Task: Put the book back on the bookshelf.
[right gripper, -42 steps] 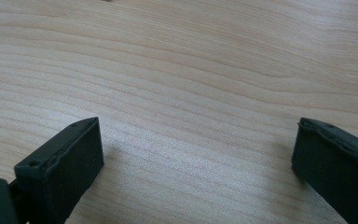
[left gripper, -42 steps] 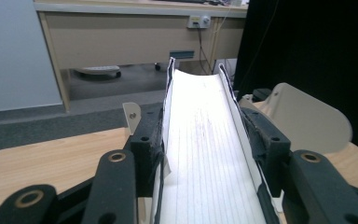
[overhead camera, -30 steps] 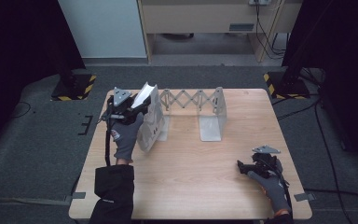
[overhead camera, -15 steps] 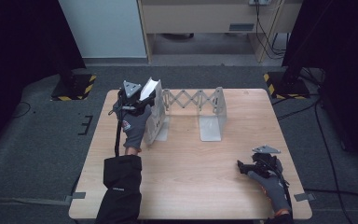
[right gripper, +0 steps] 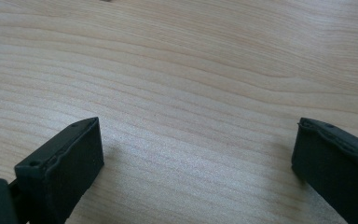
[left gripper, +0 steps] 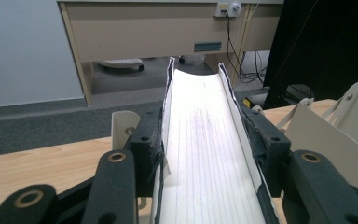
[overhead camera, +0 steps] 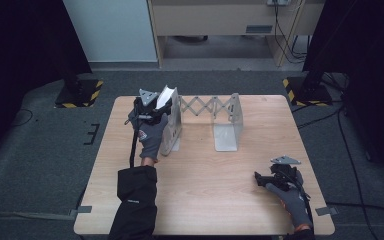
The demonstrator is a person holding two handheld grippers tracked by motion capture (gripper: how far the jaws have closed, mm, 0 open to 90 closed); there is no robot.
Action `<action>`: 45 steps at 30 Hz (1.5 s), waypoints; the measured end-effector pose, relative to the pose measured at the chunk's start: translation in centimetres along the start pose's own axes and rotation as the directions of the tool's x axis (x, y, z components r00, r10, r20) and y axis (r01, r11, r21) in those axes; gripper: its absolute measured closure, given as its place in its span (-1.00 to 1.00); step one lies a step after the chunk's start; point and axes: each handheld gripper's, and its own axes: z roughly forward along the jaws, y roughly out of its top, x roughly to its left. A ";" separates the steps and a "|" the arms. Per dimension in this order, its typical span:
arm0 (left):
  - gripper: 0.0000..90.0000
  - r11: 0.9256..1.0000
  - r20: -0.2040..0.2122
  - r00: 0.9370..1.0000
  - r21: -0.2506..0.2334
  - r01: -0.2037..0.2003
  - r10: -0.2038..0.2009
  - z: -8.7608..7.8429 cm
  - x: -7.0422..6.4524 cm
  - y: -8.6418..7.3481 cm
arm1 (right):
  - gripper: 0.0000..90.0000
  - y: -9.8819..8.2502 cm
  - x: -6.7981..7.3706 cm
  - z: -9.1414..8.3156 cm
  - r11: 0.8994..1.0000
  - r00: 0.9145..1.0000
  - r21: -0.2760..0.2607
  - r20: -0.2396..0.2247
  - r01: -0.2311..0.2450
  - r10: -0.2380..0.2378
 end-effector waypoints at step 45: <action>0.01 0.996 0.100 0.992 -0.040 0.085 -0.081 -5.0 -0.6 -6.8 | -0.95 0.0 0.0 0.0 1.000 1.000 0.000 0.002 0.001 -0.001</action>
